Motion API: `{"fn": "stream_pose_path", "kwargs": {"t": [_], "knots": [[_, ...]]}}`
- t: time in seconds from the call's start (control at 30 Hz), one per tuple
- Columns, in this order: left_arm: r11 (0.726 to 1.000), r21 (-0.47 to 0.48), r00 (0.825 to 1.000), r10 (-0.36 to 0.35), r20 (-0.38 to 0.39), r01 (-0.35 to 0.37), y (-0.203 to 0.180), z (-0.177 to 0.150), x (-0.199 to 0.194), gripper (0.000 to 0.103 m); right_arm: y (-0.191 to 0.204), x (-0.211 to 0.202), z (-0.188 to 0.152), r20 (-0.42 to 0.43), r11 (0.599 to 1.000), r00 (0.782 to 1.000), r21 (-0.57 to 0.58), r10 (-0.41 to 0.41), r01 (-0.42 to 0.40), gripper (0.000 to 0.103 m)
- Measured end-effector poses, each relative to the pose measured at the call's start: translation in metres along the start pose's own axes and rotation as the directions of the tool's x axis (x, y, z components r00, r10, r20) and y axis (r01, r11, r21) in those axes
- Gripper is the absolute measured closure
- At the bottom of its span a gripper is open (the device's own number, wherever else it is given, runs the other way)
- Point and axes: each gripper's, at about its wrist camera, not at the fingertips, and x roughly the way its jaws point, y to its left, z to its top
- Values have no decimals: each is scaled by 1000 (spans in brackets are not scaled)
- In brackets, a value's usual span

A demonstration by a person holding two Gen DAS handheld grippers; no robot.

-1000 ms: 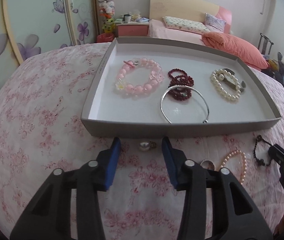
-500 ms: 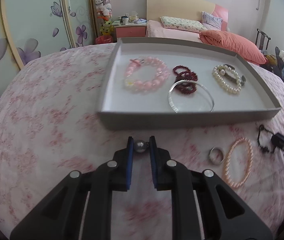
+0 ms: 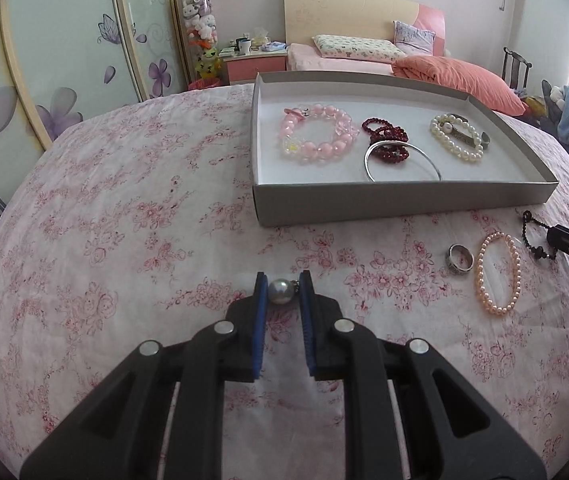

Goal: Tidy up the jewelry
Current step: 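Close right tool on the black bead bracelet while left tool holds the earring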

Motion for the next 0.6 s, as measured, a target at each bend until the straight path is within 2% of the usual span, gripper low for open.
{"fn": "stream_pose_path", "kwargs": {"t": [0.6], "knots": [[1000,1,1000,1,0,-1,-1,-2,0,86,0,1,1,0,1000,1000,0,-4,4,91]]}}
